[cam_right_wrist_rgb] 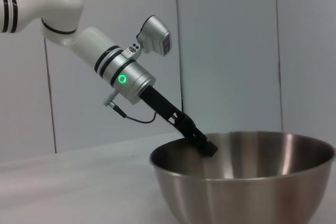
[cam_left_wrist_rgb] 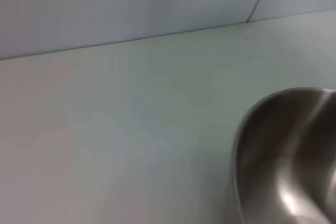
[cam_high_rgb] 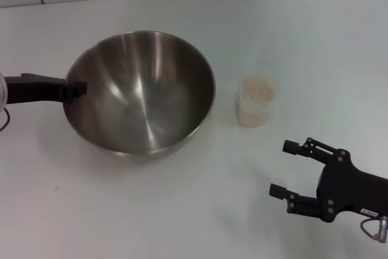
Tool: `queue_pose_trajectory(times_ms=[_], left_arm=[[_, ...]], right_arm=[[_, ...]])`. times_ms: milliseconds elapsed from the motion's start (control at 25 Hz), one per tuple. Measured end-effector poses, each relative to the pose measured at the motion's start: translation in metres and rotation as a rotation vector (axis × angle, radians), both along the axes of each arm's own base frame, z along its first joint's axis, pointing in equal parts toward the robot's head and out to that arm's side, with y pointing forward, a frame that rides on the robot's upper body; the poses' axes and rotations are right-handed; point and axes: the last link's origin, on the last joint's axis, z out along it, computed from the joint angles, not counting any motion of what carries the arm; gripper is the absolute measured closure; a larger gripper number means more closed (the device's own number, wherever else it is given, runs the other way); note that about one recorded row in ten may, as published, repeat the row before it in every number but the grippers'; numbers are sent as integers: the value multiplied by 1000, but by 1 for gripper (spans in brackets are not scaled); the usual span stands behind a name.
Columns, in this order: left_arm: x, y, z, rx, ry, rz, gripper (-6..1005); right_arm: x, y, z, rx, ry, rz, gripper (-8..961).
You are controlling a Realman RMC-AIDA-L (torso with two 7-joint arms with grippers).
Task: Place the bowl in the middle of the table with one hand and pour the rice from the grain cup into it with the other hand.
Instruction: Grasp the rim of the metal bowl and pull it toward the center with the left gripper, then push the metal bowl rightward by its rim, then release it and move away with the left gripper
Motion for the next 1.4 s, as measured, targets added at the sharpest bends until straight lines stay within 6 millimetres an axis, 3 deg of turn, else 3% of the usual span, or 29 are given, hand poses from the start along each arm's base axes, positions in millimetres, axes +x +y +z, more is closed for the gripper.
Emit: queue_pose_trajectory(times_ms=[240,480,800,920,1000,1400], left_arm=[[5,2,0,-6,-4,-3,850],[12,8,4,-9,-28,-2,970],[38,27,0,-46,-54,-45,970],[38,27,0,-46,-54,-45,969],[48,34,-14,-76,-34,-80,969],[45,38,-25,-70,2,-100,970]], right_arm=[[0,0,0,0,0,-1,137],[0,0,0,-1,0,0,137],[-1,2,0,-1,1,5,137],[-1,2,0,-1,1,6,138],[-1,2,0,-1,2,6,138],[0,0,-1,-2,-4,-5,138]])
